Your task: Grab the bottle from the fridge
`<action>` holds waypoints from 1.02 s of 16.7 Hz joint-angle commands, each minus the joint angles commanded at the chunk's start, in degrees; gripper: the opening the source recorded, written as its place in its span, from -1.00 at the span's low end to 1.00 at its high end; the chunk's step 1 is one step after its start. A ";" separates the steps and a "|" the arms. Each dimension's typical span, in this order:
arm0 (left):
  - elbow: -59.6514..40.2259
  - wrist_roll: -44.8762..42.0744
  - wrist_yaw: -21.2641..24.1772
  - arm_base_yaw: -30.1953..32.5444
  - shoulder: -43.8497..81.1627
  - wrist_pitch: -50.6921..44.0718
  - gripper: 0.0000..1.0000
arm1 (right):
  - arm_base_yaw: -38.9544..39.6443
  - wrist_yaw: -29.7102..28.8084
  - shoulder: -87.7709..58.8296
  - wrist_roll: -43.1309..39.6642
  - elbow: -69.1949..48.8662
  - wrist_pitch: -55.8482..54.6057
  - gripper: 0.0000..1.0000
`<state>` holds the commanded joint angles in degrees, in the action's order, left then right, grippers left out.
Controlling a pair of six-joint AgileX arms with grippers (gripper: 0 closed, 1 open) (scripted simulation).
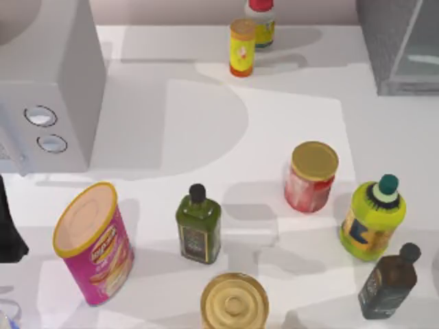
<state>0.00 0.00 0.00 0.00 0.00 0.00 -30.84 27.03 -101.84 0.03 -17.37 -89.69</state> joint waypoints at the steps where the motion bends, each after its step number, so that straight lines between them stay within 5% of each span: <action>1: 0.00 0.00 0.00 0.00 0.00 0.00 1.00 | 0.25 -0.89 -0.17 -0.37 -2.89 1.41 1.00; 10: 0.00 0.00 0.00 0.00 0.00 0.00 1.00 | 9.10 -9.97 -11.70 -1.06 -32.97 18.89 1.00; 17: 0.00 0.00 0.00 0.00 0.00 0.00 1.00 | 15.88 -14.16 -21.22 0.34 -39.64 23.38 1.00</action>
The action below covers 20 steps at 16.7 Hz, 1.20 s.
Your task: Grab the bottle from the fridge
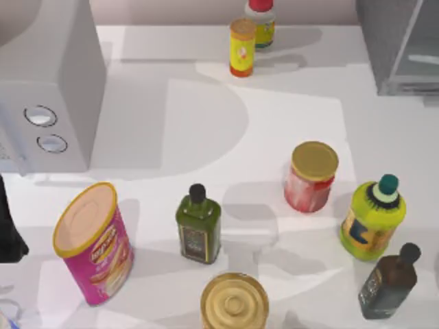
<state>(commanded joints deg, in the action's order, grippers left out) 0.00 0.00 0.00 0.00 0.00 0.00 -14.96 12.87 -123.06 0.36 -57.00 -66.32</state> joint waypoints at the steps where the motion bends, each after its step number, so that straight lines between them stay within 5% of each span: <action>1: 0.00 0.00 0.00 0.00 0.00 0.00 1.00 | 0.23 -0.16 -0.27 0.07 -0.03 0.03 1.00; 19: 0.00 0.00 0.00 0.00 0.00 0.00 1.00 | 1.98 -1.99 -8.92 0.00 -16.85 8.29 1.00; 20: 0.00 0.00 0.00 0.00 0.00 0.00 1.00 | 1.98 -1.99 -8.92 0.00 -16.85 8.29 0.85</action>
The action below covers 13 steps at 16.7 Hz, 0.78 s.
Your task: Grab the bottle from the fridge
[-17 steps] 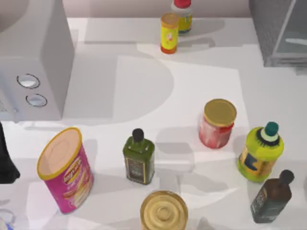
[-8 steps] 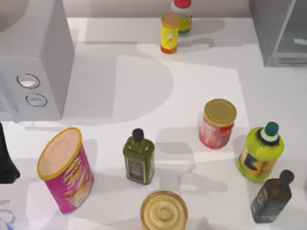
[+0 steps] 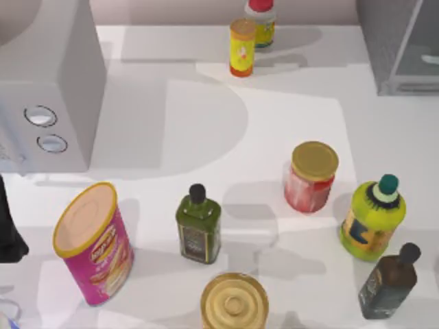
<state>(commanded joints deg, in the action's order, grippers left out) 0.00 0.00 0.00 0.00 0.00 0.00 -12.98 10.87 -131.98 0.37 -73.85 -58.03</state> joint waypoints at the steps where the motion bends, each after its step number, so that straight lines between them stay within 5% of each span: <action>1: 0.00 0.00 0.00 0.00 0.00 0.00 1.00 | 0.00 0.00 0.00 0.00 0.00 0.00 0.70; 12: 0.00 0.00 0.00 0.00 0.00 0.00 1.00 | 0.00 0.00 0.00 0.00 0.00 0.00 -0.96; 13: 0.00 0.00 0.00 0.00 0.00 0.00 1.00 | 0.00 0.00 0.00 0.00 0.00 0.00 -1.00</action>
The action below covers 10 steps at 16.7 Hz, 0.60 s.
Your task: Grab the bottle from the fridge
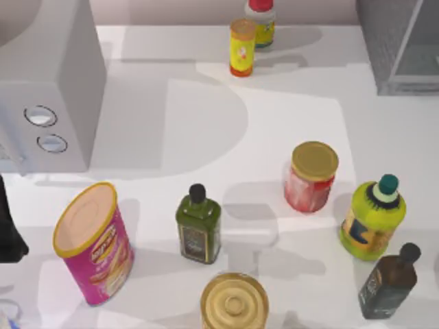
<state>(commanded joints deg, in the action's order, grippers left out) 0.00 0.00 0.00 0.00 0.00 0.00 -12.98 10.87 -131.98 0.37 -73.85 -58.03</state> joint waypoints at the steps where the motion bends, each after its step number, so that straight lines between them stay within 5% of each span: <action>1: 0.00 0.00 0.00 0.00 0.00 0.00 1.00 | 0.00 0.00 0.00 0.00 0.00 0.00 -1.00; 10: 0.00 0.00 0.00 0.00 0.00 0.00 1.00 | -0.17 0.03 1.01 0.12 -0.18 1.02 -1.00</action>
<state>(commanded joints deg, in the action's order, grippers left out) 0.00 0.00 0.00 0.00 0.00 0.00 -13.15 10.90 -130.97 0.49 -74.03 -57.01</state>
